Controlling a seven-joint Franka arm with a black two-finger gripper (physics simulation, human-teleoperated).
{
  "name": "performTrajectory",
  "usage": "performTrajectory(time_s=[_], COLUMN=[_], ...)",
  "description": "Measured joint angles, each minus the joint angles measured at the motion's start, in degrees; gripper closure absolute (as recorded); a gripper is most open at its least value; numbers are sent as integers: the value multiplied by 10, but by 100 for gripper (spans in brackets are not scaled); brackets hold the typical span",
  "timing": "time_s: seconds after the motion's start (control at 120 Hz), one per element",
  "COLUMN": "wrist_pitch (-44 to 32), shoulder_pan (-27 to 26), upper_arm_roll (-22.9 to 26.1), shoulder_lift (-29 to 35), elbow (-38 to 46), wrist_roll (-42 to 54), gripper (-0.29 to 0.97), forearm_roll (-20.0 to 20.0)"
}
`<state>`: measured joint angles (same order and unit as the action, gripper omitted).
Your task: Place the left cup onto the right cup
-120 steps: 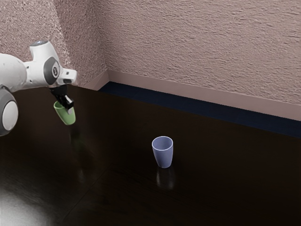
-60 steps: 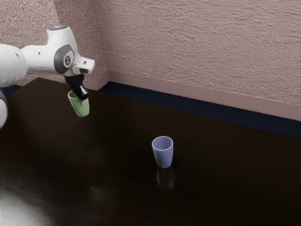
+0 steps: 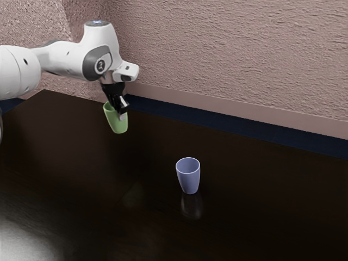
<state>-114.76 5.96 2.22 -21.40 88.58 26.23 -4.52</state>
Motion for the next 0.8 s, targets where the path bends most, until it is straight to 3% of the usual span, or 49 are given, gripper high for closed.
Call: performTrajectory(time_s=[0.8], wrist_pitch=[40], shoulder_pan=[-1], upper_arm_roll=[118], shoulder_lift=[25], elbow=[-1], wrist_roll=[-160], gripper=[78], forearm_roll=[-54])
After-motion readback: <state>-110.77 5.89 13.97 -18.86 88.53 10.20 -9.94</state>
